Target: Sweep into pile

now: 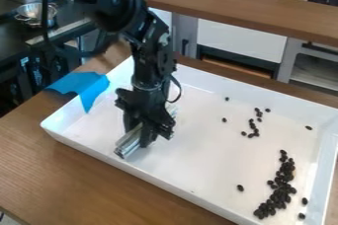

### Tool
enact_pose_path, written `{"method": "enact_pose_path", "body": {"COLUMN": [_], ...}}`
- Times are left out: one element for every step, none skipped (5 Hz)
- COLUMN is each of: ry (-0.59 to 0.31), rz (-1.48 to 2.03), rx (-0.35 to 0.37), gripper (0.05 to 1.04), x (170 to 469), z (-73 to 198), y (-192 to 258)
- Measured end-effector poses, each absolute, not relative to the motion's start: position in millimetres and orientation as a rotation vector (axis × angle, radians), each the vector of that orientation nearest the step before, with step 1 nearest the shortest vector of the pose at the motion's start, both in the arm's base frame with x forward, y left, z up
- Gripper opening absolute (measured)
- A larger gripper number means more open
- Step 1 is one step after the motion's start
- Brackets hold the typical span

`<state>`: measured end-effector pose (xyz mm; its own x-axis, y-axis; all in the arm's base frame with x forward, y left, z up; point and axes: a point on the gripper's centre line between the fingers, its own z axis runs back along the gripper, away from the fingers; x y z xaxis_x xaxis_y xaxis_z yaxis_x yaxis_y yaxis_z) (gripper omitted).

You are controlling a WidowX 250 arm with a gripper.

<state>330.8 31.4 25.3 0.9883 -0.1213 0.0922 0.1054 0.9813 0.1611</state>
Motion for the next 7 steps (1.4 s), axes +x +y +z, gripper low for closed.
{"method": "enact_pose_path", "body": {"ry": [-0.101, -0.102, -0.102, -0.100, -0.101, -0.099, -0.083], "rz": [-0.111, -0.114, -0.106, -0.093, -0.085, -0.067, -0.085], "rx": [0.171, 0.173, 0.180, 0.173, 0.156, 0.130, 0.106], "gripper": [0.383, 0.383, 0.383, 0.383, 0.383, 0.383, 0.383], "x": [329.1, 327.6, 328.4, 328.3, 329.0, 329.4, 321.9], "z": [23.5, 20.3, 16.2, 14.4, 13.2, 12.7, 11.3], "y": [31.7, 25.3, 19.8, 15.0, 1.3, -15.2, -43.7]}}
